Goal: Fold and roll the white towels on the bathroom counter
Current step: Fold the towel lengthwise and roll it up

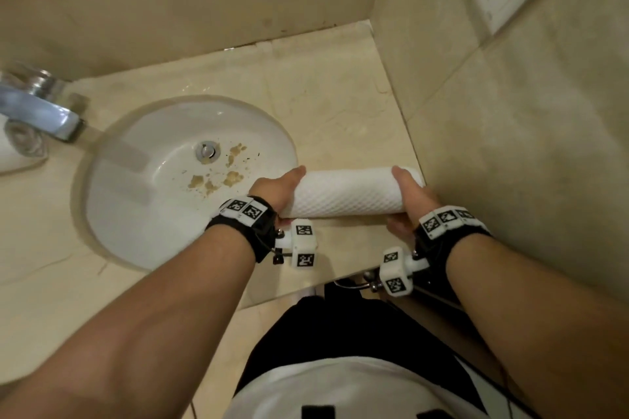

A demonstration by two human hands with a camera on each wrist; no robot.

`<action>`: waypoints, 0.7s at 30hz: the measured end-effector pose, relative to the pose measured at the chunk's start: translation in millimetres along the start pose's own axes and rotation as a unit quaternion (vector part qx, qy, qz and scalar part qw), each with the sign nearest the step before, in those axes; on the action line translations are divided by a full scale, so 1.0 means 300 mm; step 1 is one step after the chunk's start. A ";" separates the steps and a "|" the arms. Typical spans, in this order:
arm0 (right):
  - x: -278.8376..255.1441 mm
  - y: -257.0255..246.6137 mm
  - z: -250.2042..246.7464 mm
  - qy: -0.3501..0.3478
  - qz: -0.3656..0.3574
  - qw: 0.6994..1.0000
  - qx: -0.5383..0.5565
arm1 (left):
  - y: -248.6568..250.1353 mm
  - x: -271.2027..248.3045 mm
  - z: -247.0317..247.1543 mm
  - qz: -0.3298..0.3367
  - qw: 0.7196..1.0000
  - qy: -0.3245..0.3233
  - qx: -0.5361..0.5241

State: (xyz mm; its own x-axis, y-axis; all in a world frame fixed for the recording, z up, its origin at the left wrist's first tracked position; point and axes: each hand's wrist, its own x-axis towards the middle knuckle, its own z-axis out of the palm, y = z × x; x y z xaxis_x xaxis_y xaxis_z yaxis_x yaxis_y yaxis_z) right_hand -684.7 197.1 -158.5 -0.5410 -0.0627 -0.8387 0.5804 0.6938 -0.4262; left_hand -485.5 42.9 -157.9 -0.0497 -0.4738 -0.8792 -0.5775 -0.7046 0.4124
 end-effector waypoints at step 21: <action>-0.345 0.066 0.072 -0.198 -0.119 0.960 -0.158 | -0.390 -0.340 -0.331 0.045 0.957 0.021 -0.284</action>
State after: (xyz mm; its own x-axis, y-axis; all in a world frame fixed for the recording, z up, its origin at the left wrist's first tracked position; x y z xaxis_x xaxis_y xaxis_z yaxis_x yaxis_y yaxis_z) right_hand -604.1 201.7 -87.5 -0.3248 -0.4705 -0.8204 0.2223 0.8052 -0.5498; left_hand -332.0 121.3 -92.9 -0.0394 -0.5591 -0.8281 -0.0351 -0.8275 0.5604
